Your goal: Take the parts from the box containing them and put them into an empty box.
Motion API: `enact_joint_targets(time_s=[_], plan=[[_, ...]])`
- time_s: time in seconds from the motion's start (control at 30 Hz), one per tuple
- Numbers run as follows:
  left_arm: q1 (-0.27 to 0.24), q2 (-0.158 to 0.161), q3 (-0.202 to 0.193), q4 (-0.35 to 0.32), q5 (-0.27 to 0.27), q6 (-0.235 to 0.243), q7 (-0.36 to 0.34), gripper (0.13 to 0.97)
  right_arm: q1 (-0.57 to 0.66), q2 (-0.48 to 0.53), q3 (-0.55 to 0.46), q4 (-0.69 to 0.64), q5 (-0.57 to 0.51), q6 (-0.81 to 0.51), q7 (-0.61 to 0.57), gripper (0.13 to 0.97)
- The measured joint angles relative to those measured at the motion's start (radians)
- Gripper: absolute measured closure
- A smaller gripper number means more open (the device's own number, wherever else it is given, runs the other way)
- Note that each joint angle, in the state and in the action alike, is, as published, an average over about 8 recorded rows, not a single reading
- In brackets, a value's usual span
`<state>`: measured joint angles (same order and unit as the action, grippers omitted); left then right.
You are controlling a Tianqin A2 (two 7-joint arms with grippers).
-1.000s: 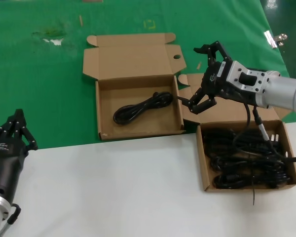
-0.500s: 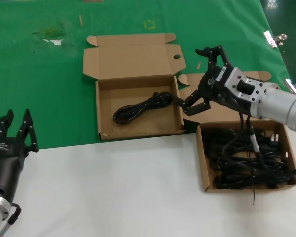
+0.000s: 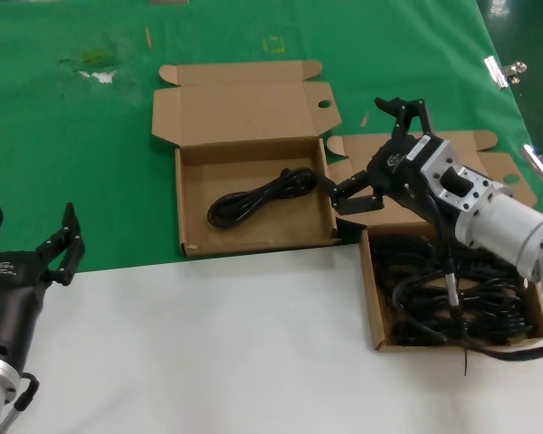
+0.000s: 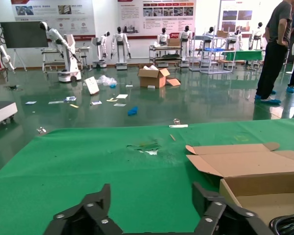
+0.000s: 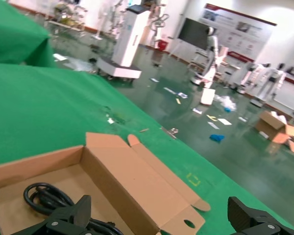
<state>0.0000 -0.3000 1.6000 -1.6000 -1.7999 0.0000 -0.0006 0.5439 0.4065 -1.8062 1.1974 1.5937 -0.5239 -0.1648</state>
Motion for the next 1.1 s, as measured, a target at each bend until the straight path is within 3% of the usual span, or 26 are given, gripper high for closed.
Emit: enact_joint_targets(time_s=[0.43,0.73,1.1], plan=[[0.000,0.000,0.000,0.000,0.000,0.000,0.000,0.339,-0.142,-0.028,0.054,0.105,0.054,0.136,0.043,0.129],[0.000,0.000,0.000,0.000,0.000,0.000,0.000,0.206,-0.240,-0.047,0.091,0.178,0.091,0.231,0.073,0.129],[0.000,0.000,0.000,0.000,0.000,0.000,0.000,0.140,-0.361,-0.071,0.137,0.267,0.137,0.347,0.109,0.129]])
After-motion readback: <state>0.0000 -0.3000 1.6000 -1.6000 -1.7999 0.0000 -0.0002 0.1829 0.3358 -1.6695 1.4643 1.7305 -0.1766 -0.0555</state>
